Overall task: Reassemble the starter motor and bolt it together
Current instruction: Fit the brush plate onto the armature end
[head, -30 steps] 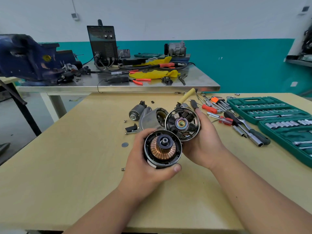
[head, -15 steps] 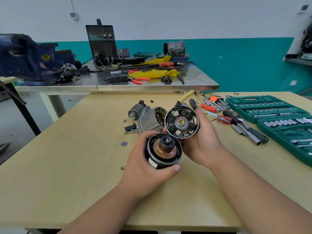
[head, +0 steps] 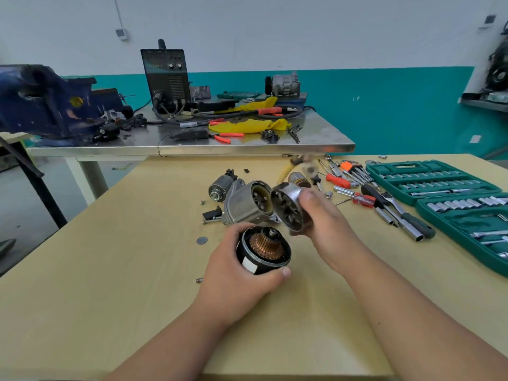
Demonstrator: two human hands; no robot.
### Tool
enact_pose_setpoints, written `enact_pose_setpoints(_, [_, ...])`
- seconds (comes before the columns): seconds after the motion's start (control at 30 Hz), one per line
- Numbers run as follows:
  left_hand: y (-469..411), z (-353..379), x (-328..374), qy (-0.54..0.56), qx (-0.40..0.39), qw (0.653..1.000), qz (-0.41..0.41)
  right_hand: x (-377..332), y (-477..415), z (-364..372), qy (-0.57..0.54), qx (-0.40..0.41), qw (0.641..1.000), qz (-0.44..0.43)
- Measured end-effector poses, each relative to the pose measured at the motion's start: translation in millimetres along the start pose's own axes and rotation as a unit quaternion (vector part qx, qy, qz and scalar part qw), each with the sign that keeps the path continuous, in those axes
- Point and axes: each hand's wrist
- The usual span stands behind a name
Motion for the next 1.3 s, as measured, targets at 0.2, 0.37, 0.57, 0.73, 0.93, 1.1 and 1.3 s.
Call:
enact_pose_setpoints(0.2, [-2.2,-0.4,-3.1,-0.007,-0.010,1.000,-0.003,-0.6,-24.7,-48.0,-0.119,0.116,0.972,0.165])
enact_pose_setpoints(0.37, [-2.9,0.5,-6.4,-0.012,-0.015,1.000,0.001,5.2,-33.3,-60.9,-0.139,0.098,0.958,0.230])
enact_pose_setpoints(0.57, [-4.3,-1.7,-7.8,-0.004,-0.023,1.000,-0.007,9.1,-33.7,-57.3,-0.090,0.100,0.965,0.226])
enact_pose_setpoints(0.73, [-3.0,-3.4,-8.5,0.000,-0.074,0.997,0.002,10.2,-29.9,-50.3,0.021,0.108,0.972,0.209])
enact_pose_setpoints(0.93, [-0.2,-1.4,-10.1,-0.042,-0.122,0.992,0.006,14.9,-23.9,-46.8,0.200,0.150,0.955,0.159])
enact_pose_setpoints(1.1, [-5.2,-3.6,-9.8,0.035,-0.065,0.997,-0.038,14.7,-20.5,-42.6,0.323,0.124,0.930,0.122])
enact_pose_setpoints(1.3, [-17.3,-5.5,-10.9,0.326,0.087,0.913,-0.228,8.9,-16.8,-40.6,0.431,0.149,0.888,0.065])
Point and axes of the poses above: each hand's wrist, its own y-axis away from the middle knuckle, its own z-axis out of the palm, x = y × z, and after that the axes turned 13 degrees about z, right-handed
